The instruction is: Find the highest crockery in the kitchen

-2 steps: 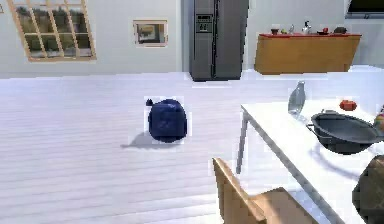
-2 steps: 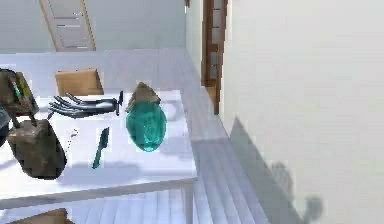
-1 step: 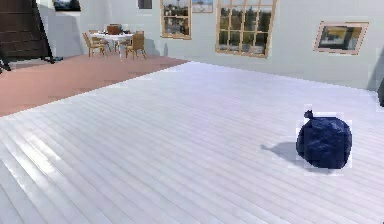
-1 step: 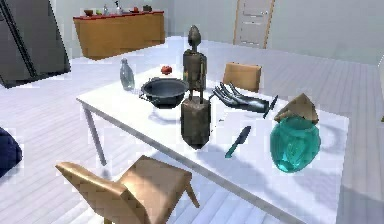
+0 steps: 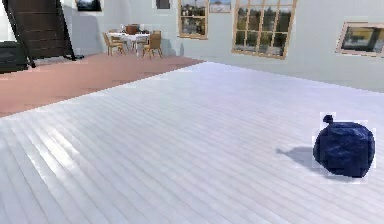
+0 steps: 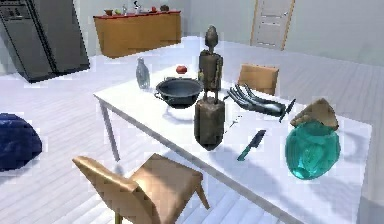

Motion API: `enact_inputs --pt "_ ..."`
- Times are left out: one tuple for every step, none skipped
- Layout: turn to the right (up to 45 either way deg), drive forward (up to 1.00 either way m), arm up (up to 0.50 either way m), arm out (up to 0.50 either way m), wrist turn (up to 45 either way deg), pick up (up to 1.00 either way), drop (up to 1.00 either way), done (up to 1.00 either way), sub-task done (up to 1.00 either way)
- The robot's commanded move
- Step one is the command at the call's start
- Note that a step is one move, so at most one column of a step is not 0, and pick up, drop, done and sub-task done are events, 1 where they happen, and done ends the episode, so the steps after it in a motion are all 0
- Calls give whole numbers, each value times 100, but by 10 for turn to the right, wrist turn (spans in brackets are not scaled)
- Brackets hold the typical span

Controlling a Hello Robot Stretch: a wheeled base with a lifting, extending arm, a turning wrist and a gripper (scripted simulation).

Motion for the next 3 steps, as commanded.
enact_inputs --pt "0 35 0 0 0 0 0 0 0" --pt "210 0 0 0 0 0 0 0 0" --pt "0 100 0 0 0 0 0 0 0"
